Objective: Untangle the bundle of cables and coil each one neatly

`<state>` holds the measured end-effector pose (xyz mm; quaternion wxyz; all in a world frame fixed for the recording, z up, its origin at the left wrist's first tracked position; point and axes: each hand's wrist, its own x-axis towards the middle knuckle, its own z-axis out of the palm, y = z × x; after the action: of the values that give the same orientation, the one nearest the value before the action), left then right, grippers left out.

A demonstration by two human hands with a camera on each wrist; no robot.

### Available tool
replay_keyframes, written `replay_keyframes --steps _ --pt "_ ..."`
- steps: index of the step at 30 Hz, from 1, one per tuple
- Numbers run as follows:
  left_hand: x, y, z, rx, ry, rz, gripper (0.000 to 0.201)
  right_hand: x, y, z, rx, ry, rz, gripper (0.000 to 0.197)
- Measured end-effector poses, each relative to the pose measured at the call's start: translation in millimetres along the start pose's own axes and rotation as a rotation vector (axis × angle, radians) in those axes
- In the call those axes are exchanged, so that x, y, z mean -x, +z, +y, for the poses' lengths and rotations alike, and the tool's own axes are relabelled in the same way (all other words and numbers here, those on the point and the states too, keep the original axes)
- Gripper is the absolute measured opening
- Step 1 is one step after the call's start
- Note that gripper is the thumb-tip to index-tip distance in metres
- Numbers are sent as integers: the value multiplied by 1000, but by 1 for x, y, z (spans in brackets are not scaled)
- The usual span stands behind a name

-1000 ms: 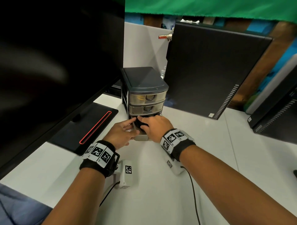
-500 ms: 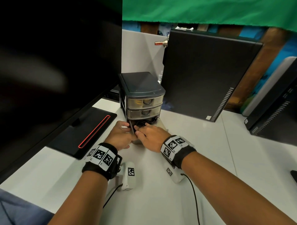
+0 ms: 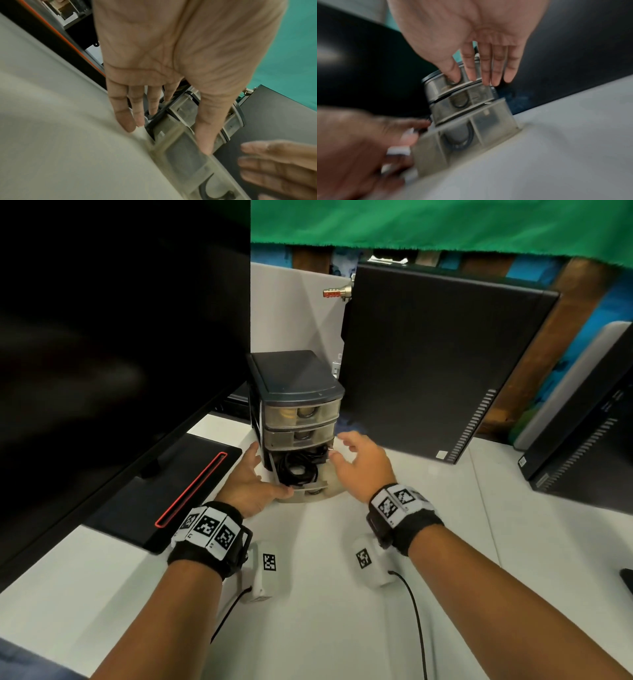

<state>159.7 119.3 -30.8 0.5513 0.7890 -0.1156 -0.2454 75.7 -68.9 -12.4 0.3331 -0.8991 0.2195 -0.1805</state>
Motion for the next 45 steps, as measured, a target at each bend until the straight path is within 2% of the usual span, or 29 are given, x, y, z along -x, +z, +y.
replay_keyframes --steps 2,3,8,12,15,17,19,26,30,32,34,38,42,45 --pt "-1 1 3 2 46 -23 107 -12 -5 0 -264 200 -113 58" --pt "-2 2 6 -7 66 -35 104 -16 -6 -3 -342 236 -165 65" --pt "-11 0 12 -28 93 -64 105 -28 1 -16 -320 160 -210 65" --pt "-21 -1 10 -26 95 37 104 -32 5 -11 -288 156 -206 64" --pt "-28 1 9 -107 124 173 83 -31 4 -5 -199 87 -151 67" --pt "-33 0 9 -167 131 279 60 -29 5 -6 -214 71 -141 72" --pt "-38 -2 12 -239 114 319 48 -25 8 -8 -257 76 -163 82" --pt "-47 -5 21 -444 79 326 47 -31 11 -9 -247 176 -206 98" --pt "-46 -6 29 -687 120 349 38 -32 11 -10 -315 210 -262 110" --pt "-47 -5 31 -707 143 337 38 -35 11 -9 -359 170 -267 108" --pt "-47 -5 33 -593 124 280 48 -41 11 -7 -375 154 -280 103" --pt "-42 -5 33 -490 110 209 66 -44 7 -8 -405 227 -293 86" --pt "-34 -9 21 -487 142 230 69 -26 8 -1 -284 165 -280 68" --pt "-25 -11 16 -484 148 187 70 -14 6 2 -223 141 -246 60"
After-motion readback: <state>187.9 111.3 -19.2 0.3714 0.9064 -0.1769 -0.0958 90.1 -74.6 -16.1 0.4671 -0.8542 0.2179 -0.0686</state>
